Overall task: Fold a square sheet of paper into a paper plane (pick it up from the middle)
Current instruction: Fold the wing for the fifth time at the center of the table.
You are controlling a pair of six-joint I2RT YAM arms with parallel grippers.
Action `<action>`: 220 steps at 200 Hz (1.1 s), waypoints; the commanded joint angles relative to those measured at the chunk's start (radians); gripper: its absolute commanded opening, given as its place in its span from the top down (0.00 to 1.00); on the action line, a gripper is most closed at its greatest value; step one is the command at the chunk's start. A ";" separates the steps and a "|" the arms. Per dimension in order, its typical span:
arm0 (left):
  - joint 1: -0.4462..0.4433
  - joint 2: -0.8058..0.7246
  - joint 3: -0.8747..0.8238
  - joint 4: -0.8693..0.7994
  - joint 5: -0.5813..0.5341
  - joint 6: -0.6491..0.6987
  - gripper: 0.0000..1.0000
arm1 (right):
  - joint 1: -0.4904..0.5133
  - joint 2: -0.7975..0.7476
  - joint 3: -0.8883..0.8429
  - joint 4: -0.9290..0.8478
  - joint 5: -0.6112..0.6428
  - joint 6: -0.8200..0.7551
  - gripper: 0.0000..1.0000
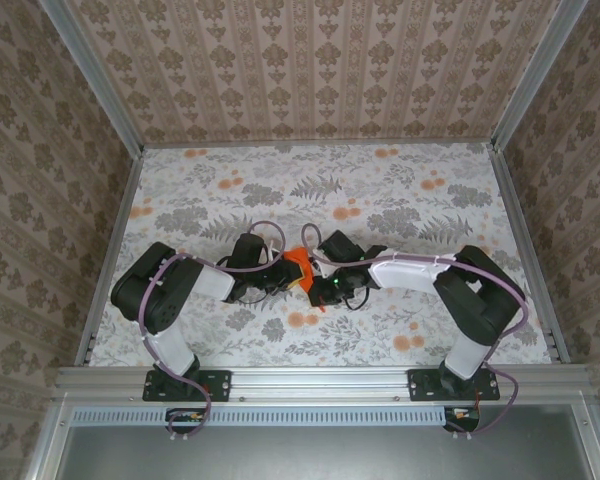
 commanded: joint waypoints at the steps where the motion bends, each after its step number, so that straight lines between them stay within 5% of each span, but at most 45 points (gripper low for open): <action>1: 0.006 0.029 -0.010 -0.081 -0.021 0.006 0.84 | 0.003 0.035 0.027 0.018 -0.010 0.023 0.94; 102: 0.009 0.033 -0.014 -0.118 -0.031 0.012 0.85 | -0.022 0.064 -0.070 0.079 -0.031 0.038 0.95; 220: 0.009 0.038 -0.007 -0.155 -0.036 0.017 0.87 | -0.023 0.100 0.050 0.105 -0.022 0.057 0.95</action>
